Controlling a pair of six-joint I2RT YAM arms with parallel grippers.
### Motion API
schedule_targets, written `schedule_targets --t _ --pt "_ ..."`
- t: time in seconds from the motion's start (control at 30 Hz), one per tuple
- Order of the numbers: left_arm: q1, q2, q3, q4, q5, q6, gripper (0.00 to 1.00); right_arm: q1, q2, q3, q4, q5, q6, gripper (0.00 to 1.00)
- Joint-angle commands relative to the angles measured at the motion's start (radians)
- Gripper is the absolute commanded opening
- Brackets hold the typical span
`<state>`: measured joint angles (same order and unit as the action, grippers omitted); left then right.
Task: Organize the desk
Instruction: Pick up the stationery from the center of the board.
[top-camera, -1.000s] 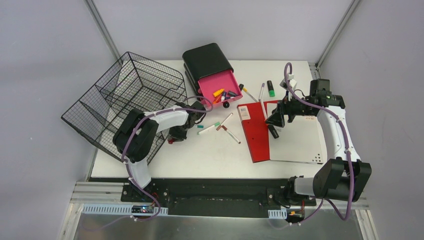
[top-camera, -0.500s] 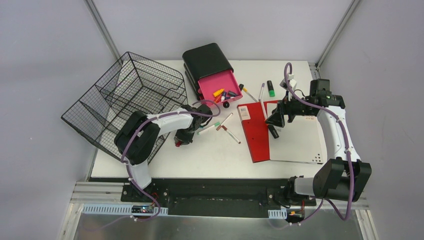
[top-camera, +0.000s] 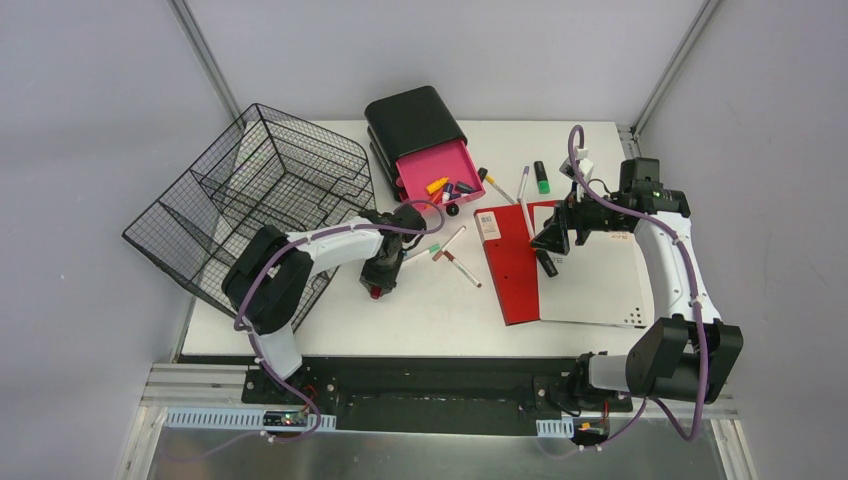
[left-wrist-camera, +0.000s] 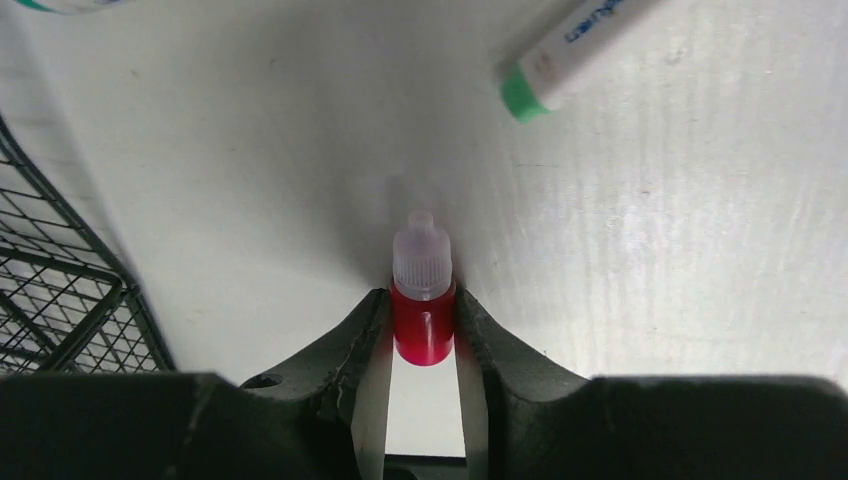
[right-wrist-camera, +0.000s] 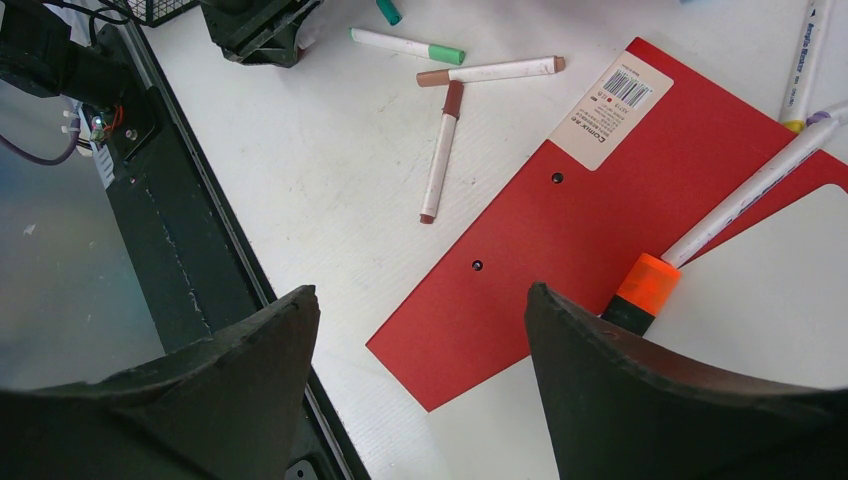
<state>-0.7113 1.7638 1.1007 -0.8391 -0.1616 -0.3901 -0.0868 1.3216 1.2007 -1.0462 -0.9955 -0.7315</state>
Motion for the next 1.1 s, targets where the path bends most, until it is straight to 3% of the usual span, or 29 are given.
schedule_targets --t 0.0,0.2,0.47,1.07 --pt "-0.019 0.065 -0.059 0.157 0.124 -0.021 0.25 0.009 -0.01 0.032 0.002 -0.028 -0.023 0.78" --pt "-0.02 0.039 -0.062 0.16 0.139 -0.012 0.0 0.009 -0.01 0.033 0.001 -0.029 -0.024 0.78" --pt "-0.02 -0.078 -0.096 0.206 0.16 0.043 0.0 0.01 -0.007 0.032 0.0 -0.028 -0.023 0.78" --pt "-0.02 -0.318 -0.146 0.428 0.452 0.218 0.0 0.011 -0.012 0.033 0.001 -0.028 -0.025 0.78"
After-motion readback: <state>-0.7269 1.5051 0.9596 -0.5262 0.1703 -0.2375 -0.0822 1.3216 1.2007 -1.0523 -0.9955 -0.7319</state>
